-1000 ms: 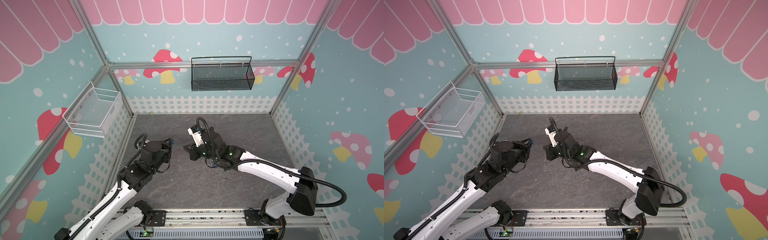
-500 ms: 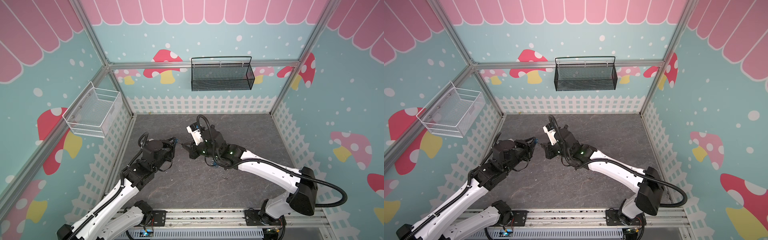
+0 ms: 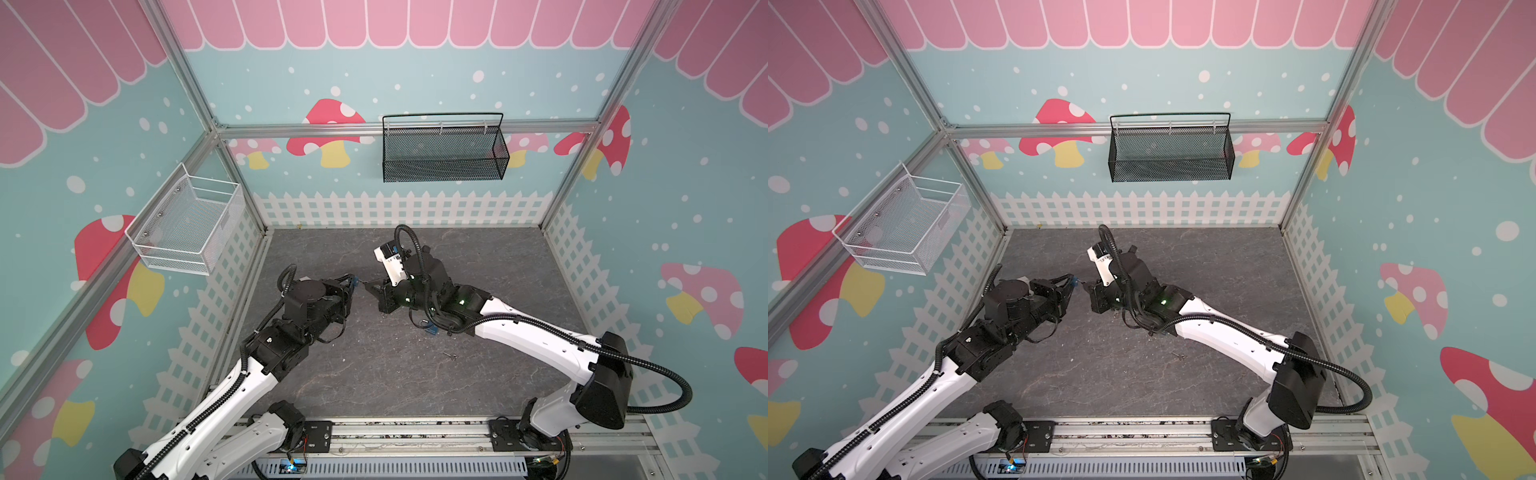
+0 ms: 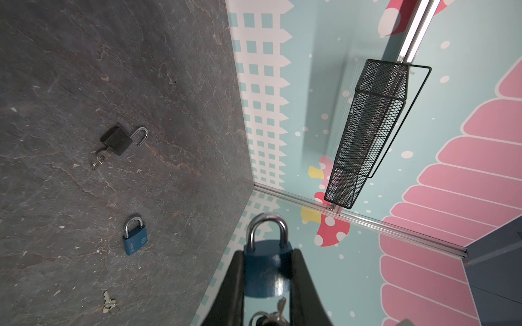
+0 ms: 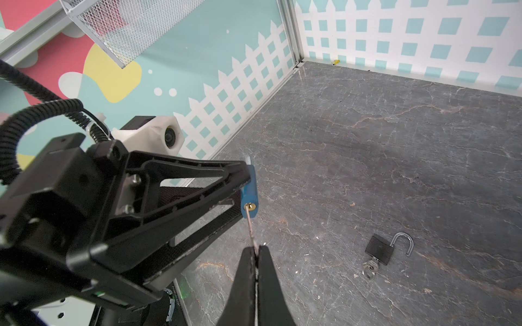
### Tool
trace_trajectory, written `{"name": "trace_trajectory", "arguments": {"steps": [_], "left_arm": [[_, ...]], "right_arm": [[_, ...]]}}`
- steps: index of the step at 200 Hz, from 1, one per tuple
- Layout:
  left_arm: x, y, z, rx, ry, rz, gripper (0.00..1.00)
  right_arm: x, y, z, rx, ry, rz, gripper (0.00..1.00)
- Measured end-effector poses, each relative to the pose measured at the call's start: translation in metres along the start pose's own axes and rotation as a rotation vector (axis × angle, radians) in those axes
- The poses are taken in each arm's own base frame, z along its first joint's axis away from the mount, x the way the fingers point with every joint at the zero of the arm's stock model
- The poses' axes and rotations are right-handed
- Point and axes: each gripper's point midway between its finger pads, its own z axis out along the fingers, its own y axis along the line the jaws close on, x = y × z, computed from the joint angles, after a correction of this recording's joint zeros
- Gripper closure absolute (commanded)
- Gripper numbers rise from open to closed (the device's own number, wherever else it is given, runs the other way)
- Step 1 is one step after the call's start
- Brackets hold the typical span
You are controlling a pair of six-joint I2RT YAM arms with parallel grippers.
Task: Unlock with the key
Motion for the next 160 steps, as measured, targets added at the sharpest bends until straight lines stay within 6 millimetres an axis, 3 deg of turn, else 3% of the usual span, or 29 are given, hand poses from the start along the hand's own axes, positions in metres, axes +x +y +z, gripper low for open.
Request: {"name": "trace_trajectory", "arguments": {"steps": [160], "left_arm": [[0.0025, -0.0027, 0.0003, 0.010, 0.014, 0.011, 1.00]], "right_arm": [[0.0027, -0.0013, 0.0063, -0.011, 0.014, 0.003, 1.00]]}}
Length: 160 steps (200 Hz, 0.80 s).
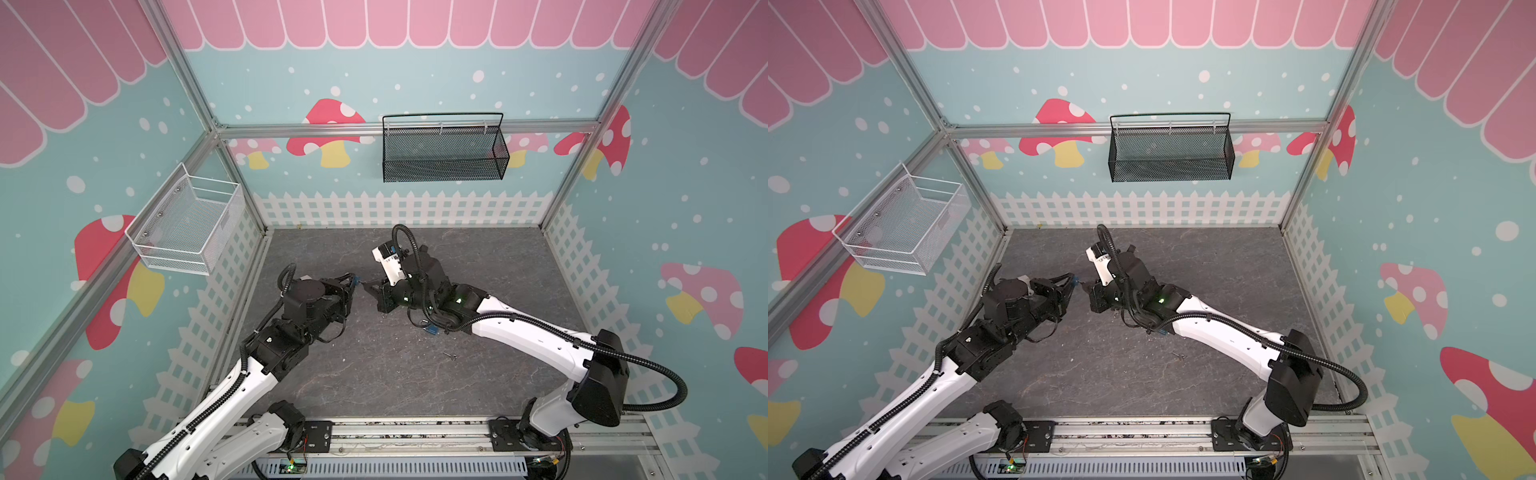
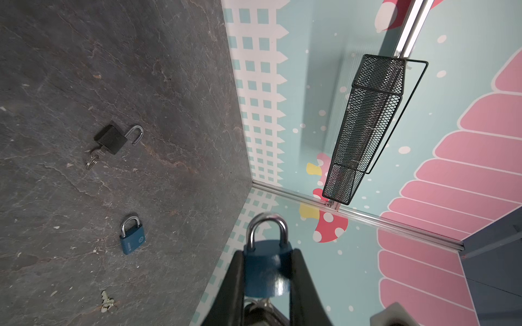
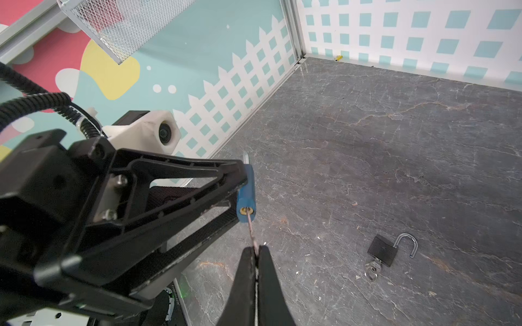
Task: Unlock with the key
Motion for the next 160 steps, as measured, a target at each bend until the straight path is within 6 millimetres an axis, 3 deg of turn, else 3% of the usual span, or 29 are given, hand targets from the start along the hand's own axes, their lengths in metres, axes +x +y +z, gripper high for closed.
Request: {"name": "trace_trajectory", "arguments": {"steps": [95, 124, 160], "left_arm": [[0.000, -0.009, 0.004, 0.011, -0.066, 0.028, 1.00], [0.040, -0.005, 0.003, -0.005, 0.064, 0.066, 1.00], [0.041, -0.008, 0.004, 0.000, 0.069, 0.070, 1.00]], "right_arm": [[-0.012, -0.011, 0.006, 0.089, -0.037, 0.001, 1.00], [-0.022, -0.021, 0.015, 0.122, -0.092, -0.002, 1.00], [-0.026, -0.020, 0.015, 0.093, -0.111, -0.029, 1.00]]}}
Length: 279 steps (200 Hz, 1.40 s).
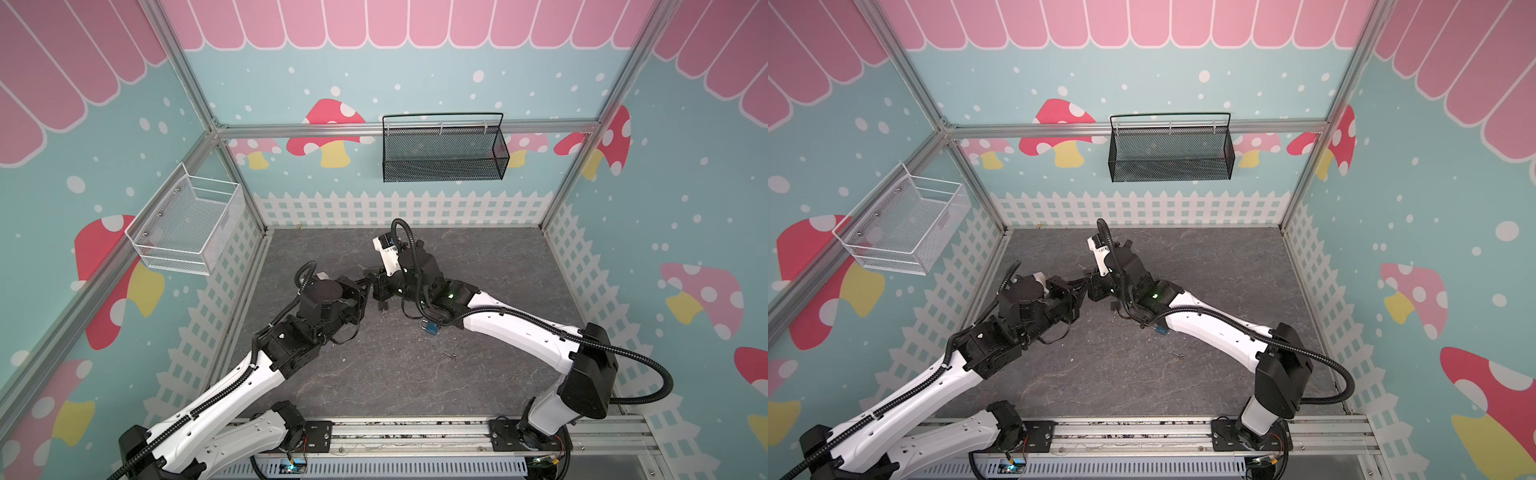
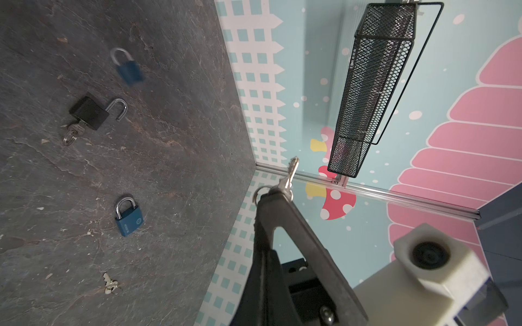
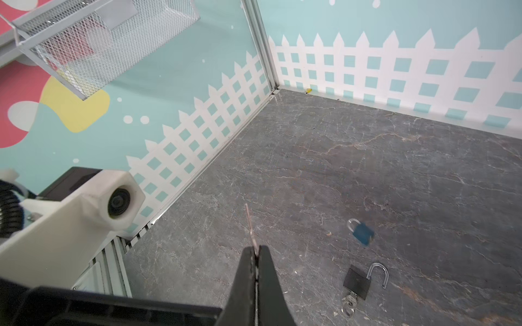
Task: Unlock with the key
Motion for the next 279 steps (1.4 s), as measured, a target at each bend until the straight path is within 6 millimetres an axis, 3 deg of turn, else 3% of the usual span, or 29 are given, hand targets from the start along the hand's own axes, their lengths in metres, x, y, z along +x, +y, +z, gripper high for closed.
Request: {"name": "trace_trajectory", "arguments": {"steps": [26, 46, 62, 79, 94, 128, 158, 201, 223, 279], "left_arm": [[-0.023, 0.005, -0.010, -0.029, -0.058, 0.034, 1.00], [-0.043, 0.006, -0.031, -0.038, -0.128, 0.092, 0.98], [-0.049, 0.000, -0.046, -0.006, -0.156, 0.134, 0.95], [-0.055, -0.002, -0.050, 0.001, -0.180, 0.184, 0.91], [-0.060, 0.002, -0.040, -0.027, -0.189, 0.232, 0.88], [-0.055, 0.028, 0.010, -0.146, -0.127, 0.368, 0.82], [-0.047, 0.054, 0.050, -0.247, -0.044, 0.489, 0.76], [-0.040, 0.053, 0.102, -0.263, 0.025, 0.661, 0.66], [-0.041, 0.049, 0.147, -0.263, 0.061, 0.757, 0.62], [-0.040, 0.072, 0.285, -0.204, 0.210, 0.833, 0.48]], "right_arm": [[0.033, -0.016, -0.025, 0.014, 0.050, 0.019, 1.00], [0.059, -0.067, -0.052, 0.098, 0.093, 0.081, 1.00], [0.066, -0.101, -0.064, 0.189, 0.103, 0.104, 1.00], [0.067, -0.109, -0.068, 0.207, 0.101, 0.102, 1.00], [0.067, -0.115, -0.069, 0.211, 0.104, 0.107, 1.00], [0.062, -0.145, -0.072, 0.247, 0.091, 0.132, 1.00], [0.071, -0.165, -0.064, 0.250, 0.123, 0.154, 1.00], [0.085, -0.209, -0.059, 0.295, 0.163, 0.211, 1.00], [0.080, -0.229, -0.060, 0.323, 0.151, 0.227, 1.00], [0.069, -0.268, -0.060, 0.367, 0.119, 0.267, 1.00]]}}
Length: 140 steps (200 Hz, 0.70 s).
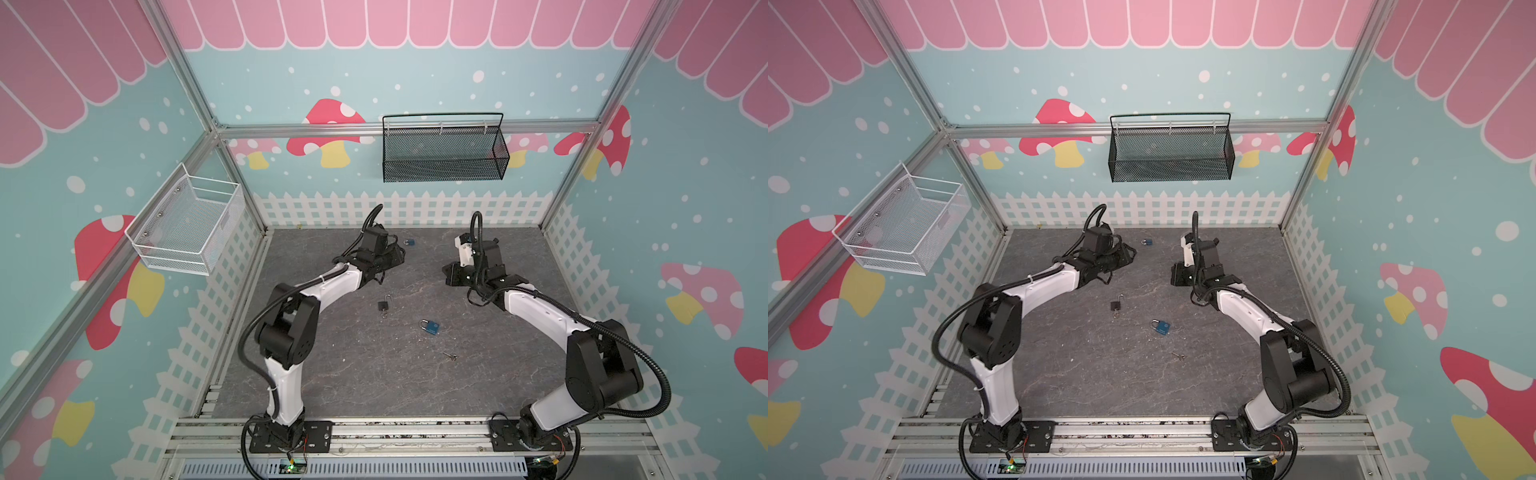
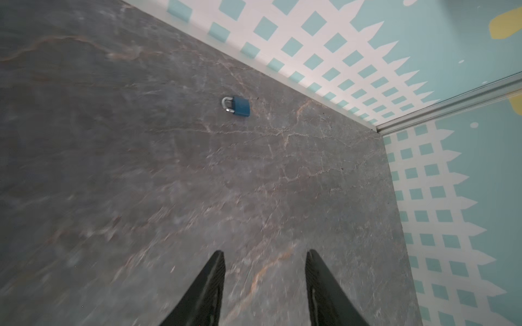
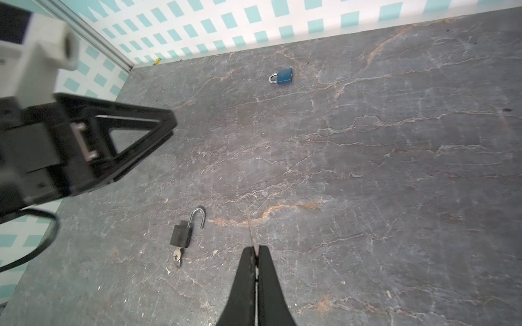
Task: Unlock with the key
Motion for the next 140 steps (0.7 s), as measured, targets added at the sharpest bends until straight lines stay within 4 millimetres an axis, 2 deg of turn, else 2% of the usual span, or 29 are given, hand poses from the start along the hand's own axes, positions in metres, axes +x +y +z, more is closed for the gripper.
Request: {"name": "trace_trajectory", "arguments": {"steps": [27, 54, 97, 140], "left_arm": [[-0.014, 0.004, 0.050, 0.062, -0.011, -0.037, 0.41], [-0.031, 0.006, 0.083, 0.085, -0.049, -0.074, 0.36], [-0.061, -0.004, 0.116, 0.142, -0.147, -0.163, 0.34], [-0.088, 0.011, 0.138, 0.131, -0.232, -0.228, 0.30]], "right_arm": [[-0.002, -0.005, 0.008, 0.002, 0.003, 0.007, 1.00], [-0.007, -0.012, 0.012, 0.012, 0.000, 0.015, 1.00], [-0.013, -0.025, 0.020, 0.016, -0.002, 0.029, 1.00], [-0.012, -0.034, 0.021, 0.014, 0.005, 0.031, 1.00]]}}
